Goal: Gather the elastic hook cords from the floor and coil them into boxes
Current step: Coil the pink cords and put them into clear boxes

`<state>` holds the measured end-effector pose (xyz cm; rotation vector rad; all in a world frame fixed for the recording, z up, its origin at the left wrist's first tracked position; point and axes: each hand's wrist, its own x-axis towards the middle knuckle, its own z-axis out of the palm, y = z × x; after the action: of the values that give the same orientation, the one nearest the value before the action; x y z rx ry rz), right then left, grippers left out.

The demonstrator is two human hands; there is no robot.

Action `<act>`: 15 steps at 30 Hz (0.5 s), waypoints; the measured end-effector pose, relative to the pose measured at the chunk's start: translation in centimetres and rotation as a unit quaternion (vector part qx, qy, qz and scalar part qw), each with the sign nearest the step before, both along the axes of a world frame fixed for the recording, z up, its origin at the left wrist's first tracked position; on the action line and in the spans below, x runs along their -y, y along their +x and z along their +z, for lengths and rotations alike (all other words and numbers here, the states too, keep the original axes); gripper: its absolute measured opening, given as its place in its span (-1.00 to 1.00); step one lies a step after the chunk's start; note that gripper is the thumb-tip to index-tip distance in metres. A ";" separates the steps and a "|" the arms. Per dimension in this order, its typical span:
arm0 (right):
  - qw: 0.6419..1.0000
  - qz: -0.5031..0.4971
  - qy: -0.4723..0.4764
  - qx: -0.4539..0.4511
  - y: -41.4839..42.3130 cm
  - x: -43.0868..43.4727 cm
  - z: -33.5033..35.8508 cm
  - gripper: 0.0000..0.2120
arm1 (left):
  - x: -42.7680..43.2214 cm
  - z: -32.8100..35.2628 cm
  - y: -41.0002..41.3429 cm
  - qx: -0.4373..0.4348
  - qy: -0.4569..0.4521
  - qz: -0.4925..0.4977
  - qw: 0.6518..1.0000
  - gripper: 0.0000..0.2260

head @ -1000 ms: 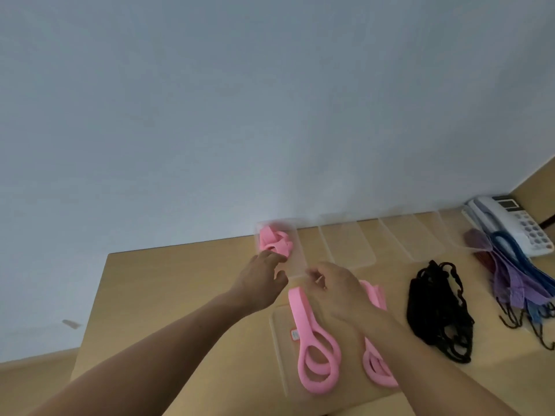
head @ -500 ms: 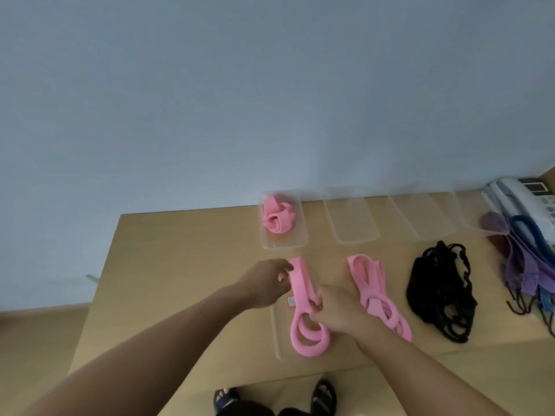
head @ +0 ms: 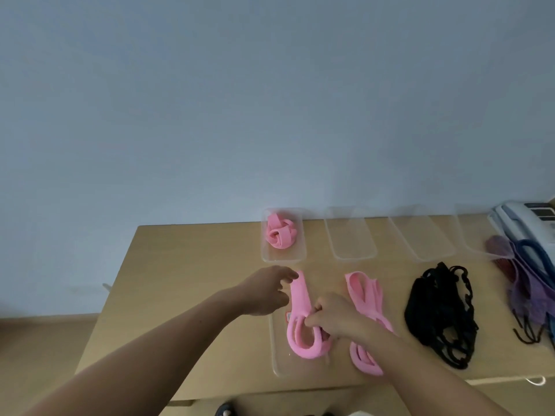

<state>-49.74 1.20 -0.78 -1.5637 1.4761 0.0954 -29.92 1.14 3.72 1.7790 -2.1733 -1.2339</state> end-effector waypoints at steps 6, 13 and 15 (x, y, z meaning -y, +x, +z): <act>0.946 -0.220 0.017 0.237 -1.8 3.1 6.7 -0.84 | 0.2 3.9 0.6 -0.041 -0.056 -0.029 0.997 -0.33; 0.932 -0.224 0.044 0.281 -2.7 5.0 13.1 -0.85 | 0.7 9.5 -1.5 -0.157 -0.217 -0.029 0.963 -0.75; 0.941 -0.214 0.023 0.261 -2.8 5.0 14.5 -0.75 | 1.0 10.9 -2.2 -0.195 -0.221 -0.003 0.956 -0.82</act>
<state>-52.57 -3.82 13.73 -1.0810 1.3311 -0.4991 -32.09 0.09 14.61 1.2343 -2.0162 -0.9043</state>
